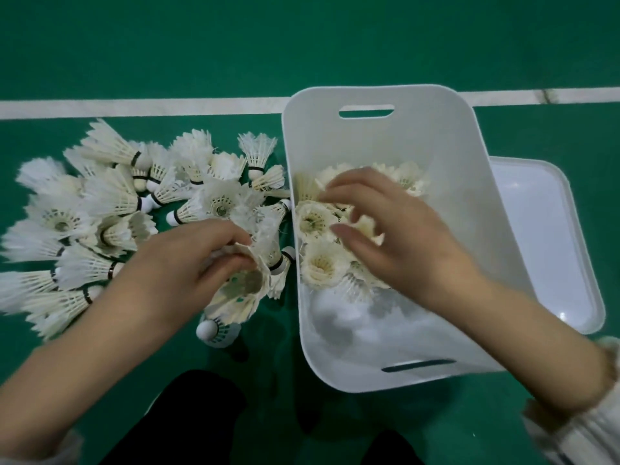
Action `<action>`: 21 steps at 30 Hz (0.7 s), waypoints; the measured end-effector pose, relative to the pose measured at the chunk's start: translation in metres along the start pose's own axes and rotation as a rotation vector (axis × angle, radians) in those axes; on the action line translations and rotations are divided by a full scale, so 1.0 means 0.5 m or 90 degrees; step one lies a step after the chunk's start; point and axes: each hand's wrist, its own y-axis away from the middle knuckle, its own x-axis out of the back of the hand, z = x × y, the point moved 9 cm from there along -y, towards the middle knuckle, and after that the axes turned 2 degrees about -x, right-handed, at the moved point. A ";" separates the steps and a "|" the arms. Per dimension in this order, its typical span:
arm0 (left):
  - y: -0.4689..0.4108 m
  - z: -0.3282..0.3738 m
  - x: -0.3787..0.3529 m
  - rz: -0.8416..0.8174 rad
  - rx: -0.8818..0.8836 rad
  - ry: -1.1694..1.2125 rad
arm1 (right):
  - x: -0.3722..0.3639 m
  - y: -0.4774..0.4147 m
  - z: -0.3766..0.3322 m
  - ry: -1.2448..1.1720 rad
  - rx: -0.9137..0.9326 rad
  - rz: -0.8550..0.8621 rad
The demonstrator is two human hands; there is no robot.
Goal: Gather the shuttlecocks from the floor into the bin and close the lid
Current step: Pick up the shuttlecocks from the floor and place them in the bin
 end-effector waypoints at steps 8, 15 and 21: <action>-0.001 0.005 0.030 0.038 -0.060 0.007 | -0.112 -0.029 -0.094 -0.052 0.120 -0.115; 0.006 -0.054 0.122 0.231 -0.015 0.092 | 0.024 -0.074 -0.012 -0.326 -0.118 0.108; 0.022 -0.141 0.086 0.211 0.164 0.191 | 0.015 -0.118 0.122 -0.124 -0.265 0.111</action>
